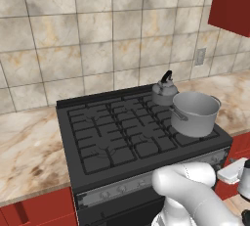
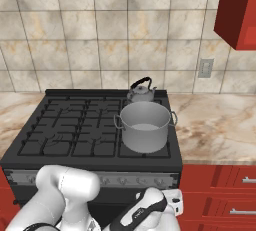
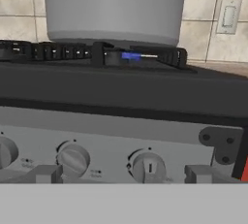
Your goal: Pick the kettle from the cabinet and place it on a stove burner. Then pick the pot from the counter and place it on another stove burner. Finally, turn both burners on.
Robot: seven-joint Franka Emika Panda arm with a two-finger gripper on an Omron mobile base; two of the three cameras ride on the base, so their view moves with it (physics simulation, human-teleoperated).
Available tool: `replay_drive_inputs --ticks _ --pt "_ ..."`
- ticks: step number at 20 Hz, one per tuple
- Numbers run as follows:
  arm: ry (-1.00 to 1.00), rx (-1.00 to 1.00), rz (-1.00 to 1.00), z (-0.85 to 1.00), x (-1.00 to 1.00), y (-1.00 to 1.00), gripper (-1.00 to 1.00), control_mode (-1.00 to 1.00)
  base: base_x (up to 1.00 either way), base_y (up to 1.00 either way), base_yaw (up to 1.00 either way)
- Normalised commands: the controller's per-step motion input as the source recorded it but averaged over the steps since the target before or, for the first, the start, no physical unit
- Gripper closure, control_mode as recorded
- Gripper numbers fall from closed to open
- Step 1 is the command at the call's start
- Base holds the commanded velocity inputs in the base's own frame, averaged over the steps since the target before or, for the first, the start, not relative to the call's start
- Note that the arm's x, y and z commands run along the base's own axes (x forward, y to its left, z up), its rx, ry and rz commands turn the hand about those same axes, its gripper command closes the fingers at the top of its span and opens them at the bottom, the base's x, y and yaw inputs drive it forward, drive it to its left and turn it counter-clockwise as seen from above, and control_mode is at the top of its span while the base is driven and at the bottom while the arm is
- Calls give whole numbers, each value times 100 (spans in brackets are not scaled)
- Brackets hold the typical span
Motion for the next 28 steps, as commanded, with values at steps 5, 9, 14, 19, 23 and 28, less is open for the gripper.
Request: replay_drive_inputs --ticks 5,9,14,19,23,28 --pt "0 8 0 -7 3 0 -100 -100 0 0 0" --pt "-2 5 0 -19 0 0 -100 -100 0 0 0" --pt "-3 5 0 -8 3 -1 -100 -100 0 0 0" --pt "-7 0 0 0 2 -15 -100 -100 0 0 0" --pt "-5 0 -1 -2 8 -16 -100 -100 0 0 0" --pt "-1 0 -1 -2 11 -6 -100 -100 0 0 0"
